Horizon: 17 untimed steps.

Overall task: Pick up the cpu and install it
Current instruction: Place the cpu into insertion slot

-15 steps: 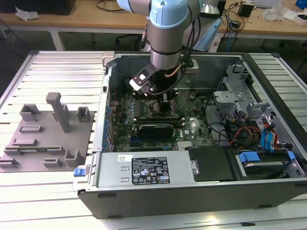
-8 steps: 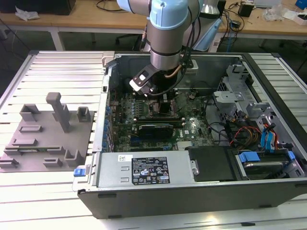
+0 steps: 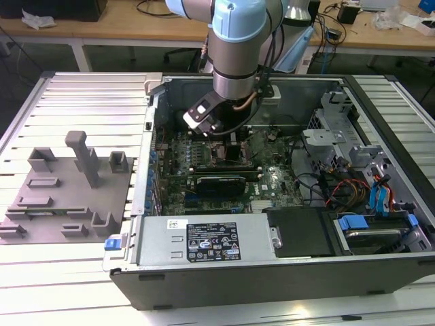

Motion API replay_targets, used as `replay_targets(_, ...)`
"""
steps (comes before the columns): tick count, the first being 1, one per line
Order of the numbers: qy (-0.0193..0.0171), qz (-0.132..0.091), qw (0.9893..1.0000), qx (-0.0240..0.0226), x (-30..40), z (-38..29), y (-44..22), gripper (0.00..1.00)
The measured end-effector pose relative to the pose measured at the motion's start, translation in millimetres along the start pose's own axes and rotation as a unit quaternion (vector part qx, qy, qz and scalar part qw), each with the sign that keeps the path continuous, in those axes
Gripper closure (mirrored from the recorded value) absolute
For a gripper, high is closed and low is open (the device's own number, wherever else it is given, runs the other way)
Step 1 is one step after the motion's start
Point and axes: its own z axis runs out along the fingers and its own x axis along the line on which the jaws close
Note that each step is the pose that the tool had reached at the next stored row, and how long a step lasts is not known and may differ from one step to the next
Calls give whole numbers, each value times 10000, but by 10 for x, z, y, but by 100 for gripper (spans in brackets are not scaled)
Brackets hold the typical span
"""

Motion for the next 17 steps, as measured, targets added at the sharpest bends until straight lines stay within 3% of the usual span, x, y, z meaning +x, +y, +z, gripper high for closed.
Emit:
replay_targets(6, -1, 68, 10000, -1, 1, -5, 1, 38)
replay_targets(17, -2, 68, 10000, -1, 1, -106, 4, 38)
